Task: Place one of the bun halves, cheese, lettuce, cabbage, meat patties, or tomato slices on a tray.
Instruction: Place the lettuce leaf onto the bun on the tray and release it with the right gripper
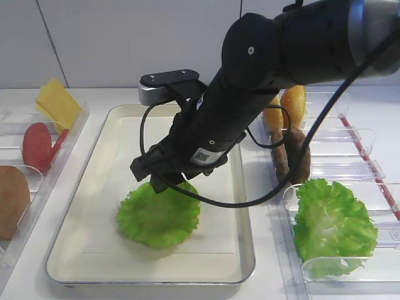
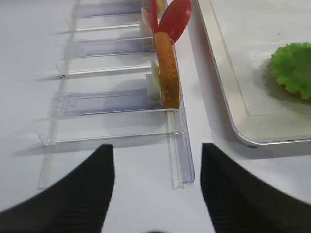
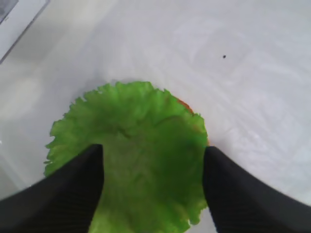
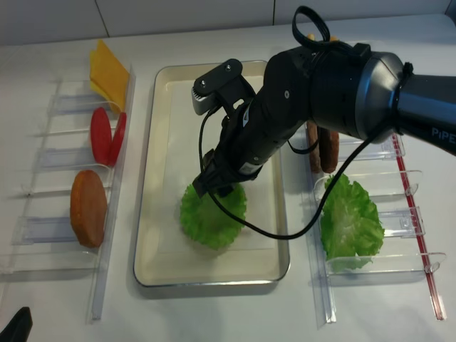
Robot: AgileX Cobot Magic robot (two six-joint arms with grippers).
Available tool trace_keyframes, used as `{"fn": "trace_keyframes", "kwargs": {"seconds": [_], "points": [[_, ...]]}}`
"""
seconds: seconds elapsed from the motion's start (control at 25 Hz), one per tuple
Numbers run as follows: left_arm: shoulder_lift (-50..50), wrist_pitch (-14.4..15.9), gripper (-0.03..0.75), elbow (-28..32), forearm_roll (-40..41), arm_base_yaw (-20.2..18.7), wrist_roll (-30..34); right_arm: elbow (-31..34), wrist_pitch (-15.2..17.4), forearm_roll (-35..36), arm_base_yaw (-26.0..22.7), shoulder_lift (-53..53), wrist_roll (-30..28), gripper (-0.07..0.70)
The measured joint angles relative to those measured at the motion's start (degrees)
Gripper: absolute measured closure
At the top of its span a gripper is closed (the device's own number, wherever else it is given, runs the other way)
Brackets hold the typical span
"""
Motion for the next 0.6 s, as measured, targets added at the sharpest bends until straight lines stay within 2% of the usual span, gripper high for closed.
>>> {"fn": "trace_keyframes", "kwargs": {"seconds": [0.12, 0.28, 0.4, 0.6], "points": [[0.0, 0.0, 0.354, 0.0, 0.0, 0.0, 0.0, 0.0, -0.1, -0.7, 0.0, 0.0, 0.0, 0.118], [0.0, 0.0, 0.354, 0.0, 0.0, 0.0, 0.0, -0.6, 1.3, -2.2, 0.0, 0.0, 0.0, 0.111], [0.0, 0.0, 0.354, 0.0, 0.0, 0.0, 0.0, -3.0, 4.0, -4.1, 0.0, 0.0, 0.0, 0.110], [0.0, 0.0, 0.354, 0.0, 0.0, 0.0, 0.0, -8.1, 12.3, -9.8, 0.0, 0.0, -0.2, 0.108]]}}
